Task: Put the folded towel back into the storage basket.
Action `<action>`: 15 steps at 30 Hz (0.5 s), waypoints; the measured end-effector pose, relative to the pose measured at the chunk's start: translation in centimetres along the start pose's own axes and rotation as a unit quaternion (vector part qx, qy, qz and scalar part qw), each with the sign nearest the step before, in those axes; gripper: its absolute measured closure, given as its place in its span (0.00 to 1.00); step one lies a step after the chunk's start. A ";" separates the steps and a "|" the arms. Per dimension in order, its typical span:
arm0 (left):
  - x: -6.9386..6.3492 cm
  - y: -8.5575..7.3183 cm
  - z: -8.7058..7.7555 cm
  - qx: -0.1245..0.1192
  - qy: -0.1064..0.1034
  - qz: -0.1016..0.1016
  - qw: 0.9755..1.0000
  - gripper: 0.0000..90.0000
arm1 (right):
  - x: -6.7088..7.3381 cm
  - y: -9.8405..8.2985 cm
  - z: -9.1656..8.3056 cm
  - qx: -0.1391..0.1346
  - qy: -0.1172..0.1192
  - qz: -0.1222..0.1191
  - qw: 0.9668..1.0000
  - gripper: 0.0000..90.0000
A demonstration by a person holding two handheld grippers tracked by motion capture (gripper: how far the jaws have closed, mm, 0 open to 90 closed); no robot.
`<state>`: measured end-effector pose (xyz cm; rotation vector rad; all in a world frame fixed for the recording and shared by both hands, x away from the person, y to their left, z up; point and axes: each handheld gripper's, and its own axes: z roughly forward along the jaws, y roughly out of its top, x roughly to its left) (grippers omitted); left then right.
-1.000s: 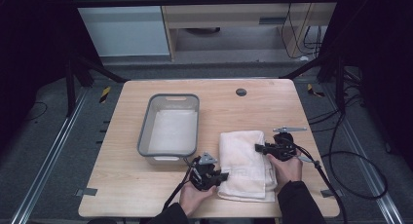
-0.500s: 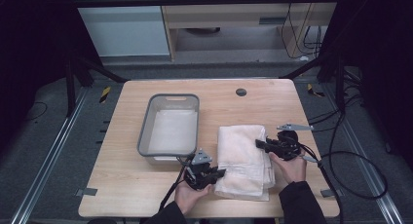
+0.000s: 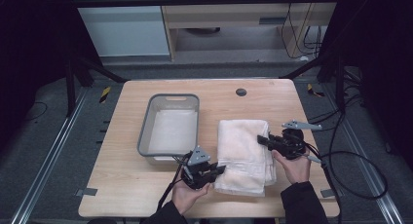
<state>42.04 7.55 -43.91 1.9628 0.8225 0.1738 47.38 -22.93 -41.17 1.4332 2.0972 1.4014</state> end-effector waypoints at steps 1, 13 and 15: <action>-0.1 0.1 -0.2 -0.004 0.001 0.000 1.000 0.87 | 0.1 0.1 -0.1 -0.003 0.000 -0.001 1.000 0.77; -0.2 1.6 -1.7 -0.031 0.009 0.011 0.999 0.87 | 1.2 1.4 -0.8 -0.037 -0.003 -0.014 0.999 0.77; -0.1 1.8 -1.9 -0.033 0.011 0.013 0.999 0.87 | 1.4 1.6 -0.7 -0.041 -0.003 -0.015 0.999 0.77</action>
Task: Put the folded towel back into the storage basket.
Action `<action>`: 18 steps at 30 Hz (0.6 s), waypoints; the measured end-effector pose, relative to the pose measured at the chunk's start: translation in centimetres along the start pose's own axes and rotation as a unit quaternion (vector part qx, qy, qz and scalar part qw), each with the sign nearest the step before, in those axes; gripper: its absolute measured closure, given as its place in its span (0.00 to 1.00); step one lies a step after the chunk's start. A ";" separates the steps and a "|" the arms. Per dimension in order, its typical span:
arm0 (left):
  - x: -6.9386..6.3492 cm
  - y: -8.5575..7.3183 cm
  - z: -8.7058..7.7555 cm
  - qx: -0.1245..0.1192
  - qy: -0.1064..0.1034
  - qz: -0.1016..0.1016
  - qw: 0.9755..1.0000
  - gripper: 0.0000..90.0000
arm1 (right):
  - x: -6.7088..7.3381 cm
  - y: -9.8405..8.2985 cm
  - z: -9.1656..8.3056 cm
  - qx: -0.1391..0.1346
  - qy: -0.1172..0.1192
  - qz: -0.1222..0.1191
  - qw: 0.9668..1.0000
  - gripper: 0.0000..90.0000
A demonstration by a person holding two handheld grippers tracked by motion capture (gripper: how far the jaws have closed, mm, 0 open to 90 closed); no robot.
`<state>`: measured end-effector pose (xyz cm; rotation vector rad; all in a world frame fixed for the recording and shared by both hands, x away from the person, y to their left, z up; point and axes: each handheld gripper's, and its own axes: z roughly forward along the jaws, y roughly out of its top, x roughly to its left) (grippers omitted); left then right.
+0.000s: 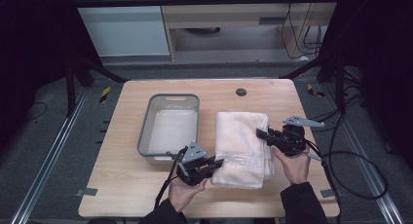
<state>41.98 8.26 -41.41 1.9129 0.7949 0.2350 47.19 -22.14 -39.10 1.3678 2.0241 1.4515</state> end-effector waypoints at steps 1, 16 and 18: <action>0.0 0.2 -0.1 -0.002 0.002 0.003 1.000 0.87 | 0.1 0.2 0.0 -0.002 -0.001 -0.002 1.000 0.77; 0.3 4.1 -2.2 -0.050 0.014 0.021 0.998 0.88 | 0.9 3.1 -1.0 -0.067 0.005 0.004 0.998 0.78; 0.4 4.5 -2.5 -0.055 0.017 0.023 0.998 0.88 | 1.0 3.5 -0.9 -0.072 0.004 0.005 0.997 0.78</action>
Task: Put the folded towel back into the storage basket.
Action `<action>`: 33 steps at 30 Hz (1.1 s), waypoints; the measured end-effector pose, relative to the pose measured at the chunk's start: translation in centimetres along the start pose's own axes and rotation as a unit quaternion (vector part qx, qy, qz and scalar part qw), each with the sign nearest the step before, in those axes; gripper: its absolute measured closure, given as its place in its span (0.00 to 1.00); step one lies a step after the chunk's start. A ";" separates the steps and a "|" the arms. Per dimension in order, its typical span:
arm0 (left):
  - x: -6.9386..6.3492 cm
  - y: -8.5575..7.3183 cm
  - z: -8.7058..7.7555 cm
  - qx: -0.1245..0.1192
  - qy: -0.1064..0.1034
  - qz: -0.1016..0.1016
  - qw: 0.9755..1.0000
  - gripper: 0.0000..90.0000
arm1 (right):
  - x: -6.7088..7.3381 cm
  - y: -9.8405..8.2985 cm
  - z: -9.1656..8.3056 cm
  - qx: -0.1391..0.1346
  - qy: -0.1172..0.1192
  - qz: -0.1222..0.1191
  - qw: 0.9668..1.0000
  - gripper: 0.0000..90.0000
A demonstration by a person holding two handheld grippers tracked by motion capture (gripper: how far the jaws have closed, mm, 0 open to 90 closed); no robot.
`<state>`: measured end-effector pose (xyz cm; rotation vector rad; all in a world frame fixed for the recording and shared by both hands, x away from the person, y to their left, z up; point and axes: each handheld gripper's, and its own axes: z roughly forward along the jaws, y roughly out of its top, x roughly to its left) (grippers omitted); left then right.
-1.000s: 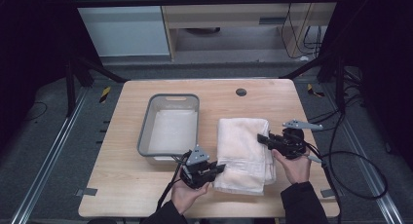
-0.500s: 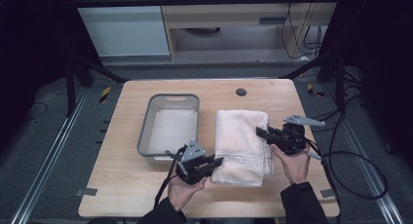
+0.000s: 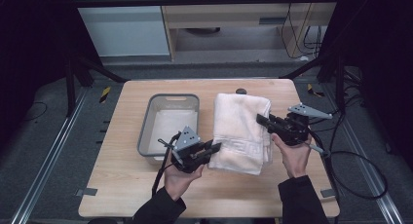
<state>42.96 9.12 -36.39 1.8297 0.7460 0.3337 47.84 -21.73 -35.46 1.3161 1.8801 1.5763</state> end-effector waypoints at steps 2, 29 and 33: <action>0.1 0.4 -0.3 -0.004 0.004 0.002 1.000 0.88 | 0.2 0.3 0.2 -0.005 0.001 0.002 1.000 0.78; 3.5 1.5 -4.7 -0.048 0.040 -0.006 0.998 0.88 | 4.4 3.6 4.0 -0.032 0.019 -0.021 0.999 0.77; 4.0 1.5 -5.2 -0.053 0.044 -0.011 0.998 0.88 | 4.9 3.9 4.5 -0.032 0.021 -0.024 0.999 0.77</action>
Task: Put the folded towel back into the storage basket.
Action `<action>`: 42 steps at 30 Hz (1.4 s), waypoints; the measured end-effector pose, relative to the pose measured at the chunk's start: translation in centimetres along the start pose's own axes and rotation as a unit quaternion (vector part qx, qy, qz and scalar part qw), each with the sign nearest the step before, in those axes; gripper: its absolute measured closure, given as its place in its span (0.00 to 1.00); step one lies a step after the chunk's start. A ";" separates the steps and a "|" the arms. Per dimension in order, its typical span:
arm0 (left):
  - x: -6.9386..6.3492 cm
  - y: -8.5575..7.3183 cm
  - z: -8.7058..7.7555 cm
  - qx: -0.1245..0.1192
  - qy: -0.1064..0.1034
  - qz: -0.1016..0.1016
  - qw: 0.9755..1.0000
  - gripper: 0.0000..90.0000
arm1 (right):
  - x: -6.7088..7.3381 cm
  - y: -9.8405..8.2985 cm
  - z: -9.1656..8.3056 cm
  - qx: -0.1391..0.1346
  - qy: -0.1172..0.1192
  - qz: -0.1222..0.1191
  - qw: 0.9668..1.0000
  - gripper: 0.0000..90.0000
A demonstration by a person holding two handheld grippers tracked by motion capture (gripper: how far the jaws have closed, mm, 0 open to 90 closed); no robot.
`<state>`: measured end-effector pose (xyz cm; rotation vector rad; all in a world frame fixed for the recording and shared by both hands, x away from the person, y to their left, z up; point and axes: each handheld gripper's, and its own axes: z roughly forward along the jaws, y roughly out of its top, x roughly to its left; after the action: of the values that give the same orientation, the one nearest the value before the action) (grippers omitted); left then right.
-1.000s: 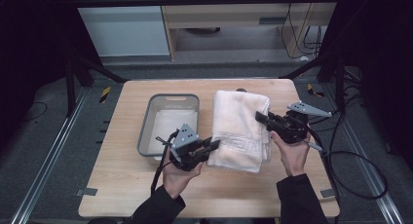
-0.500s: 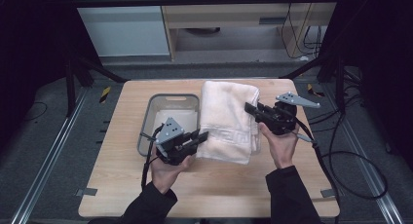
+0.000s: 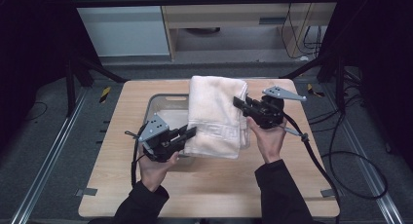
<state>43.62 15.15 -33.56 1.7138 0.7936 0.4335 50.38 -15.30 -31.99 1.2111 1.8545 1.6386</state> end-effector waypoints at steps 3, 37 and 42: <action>0.3 0.0 -0.2 -0.003 0.003 -0.002 1.000 0.88 | 0.4 0.2 0.4 -0.001 -0.001 -0.002 1.000 0.77; 3.8 0.4 -4.0 -0.035 0.045 -0.022 0.998 0.88 | 4.6 2.6 4.4 -0.008 0.012 -0.029 0.999 0.77; 4.5 0.1 -4.7 -0.036 0.053 -0.028 0.998 0.88 | 5.3 2.6 5.4 -0.004 0.016 -0.033 0.999 0.77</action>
<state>43.74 21.62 -32.56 1.6079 0.8901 0.5113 52.39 -7.94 -29.53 1.1135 1.8845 1.6383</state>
